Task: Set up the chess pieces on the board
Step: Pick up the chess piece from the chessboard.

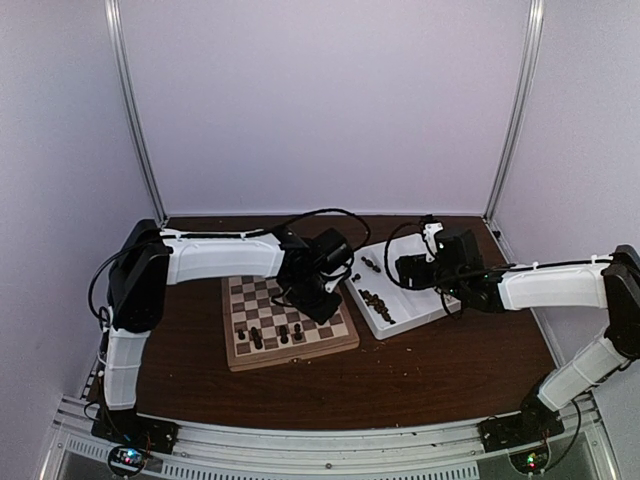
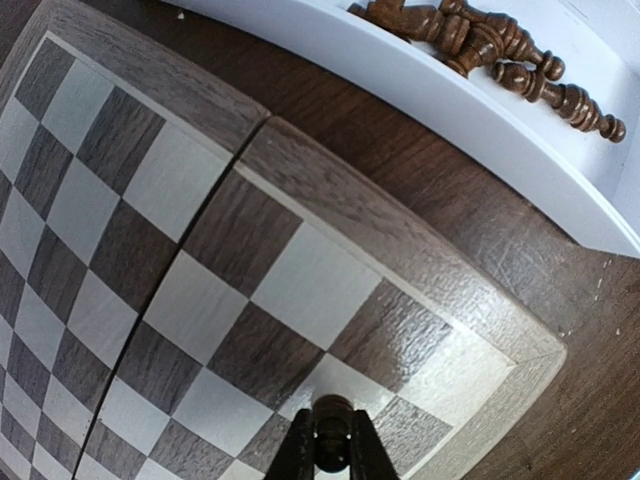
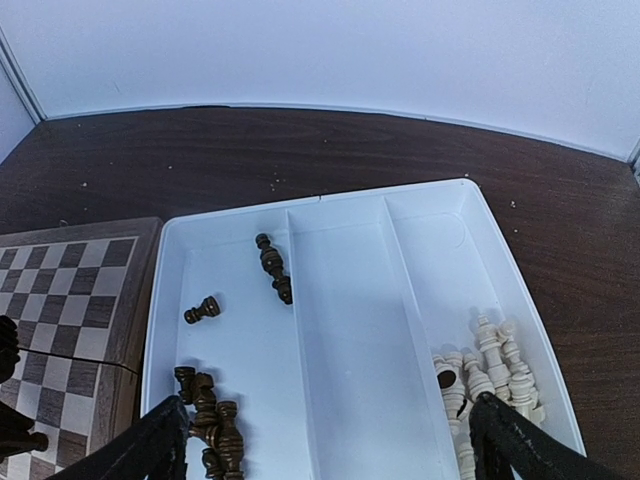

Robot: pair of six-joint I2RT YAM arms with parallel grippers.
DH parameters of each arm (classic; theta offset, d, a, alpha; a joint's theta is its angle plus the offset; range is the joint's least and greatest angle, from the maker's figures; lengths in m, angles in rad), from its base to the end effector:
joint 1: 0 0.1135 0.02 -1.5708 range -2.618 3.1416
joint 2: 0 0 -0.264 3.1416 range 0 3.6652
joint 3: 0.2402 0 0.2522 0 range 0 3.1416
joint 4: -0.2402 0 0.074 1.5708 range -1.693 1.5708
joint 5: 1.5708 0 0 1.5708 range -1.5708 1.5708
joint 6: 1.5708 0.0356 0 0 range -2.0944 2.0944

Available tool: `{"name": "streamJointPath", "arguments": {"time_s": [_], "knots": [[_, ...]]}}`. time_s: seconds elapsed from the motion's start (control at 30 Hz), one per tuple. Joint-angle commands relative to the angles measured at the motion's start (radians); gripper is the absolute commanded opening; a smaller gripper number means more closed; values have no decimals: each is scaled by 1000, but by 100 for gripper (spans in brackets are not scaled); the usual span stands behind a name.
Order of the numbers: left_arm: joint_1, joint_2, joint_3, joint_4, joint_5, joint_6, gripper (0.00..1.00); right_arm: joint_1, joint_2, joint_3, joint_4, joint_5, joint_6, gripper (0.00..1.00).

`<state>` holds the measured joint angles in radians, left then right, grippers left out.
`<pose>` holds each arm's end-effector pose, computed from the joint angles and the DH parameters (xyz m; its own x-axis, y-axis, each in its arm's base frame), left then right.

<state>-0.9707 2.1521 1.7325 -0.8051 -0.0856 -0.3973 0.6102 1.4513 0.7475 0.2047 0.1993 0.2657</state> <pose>0.2568 -0.3699 0.1862 -0.8017 0.4889 -0.3439 0.5376 0.8413 -0.0571 0.2579 0.1717 0.2107 -0.4886 -0.0275 -0.8721 -0.3015 0.9433 0.1391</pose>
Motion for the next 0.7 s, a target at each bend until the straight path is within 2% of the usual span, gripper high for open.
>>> {"name": "streamJointPath", "arguments": {"time_s": [0.0, 0.33, 0.67], "knots": [[-6, 11, 46, -31, -14, 11, 8, -3, 7, 23, -7, 17, -3, 96], [-6, -42, 61, -59, -39, 7, 7, -3, 14, 26, -10, 16, -3, 96], [27, -234, -115, -41, -92, -51, 6, -3, 21, 29, -13, 16, -2, 96]]}}
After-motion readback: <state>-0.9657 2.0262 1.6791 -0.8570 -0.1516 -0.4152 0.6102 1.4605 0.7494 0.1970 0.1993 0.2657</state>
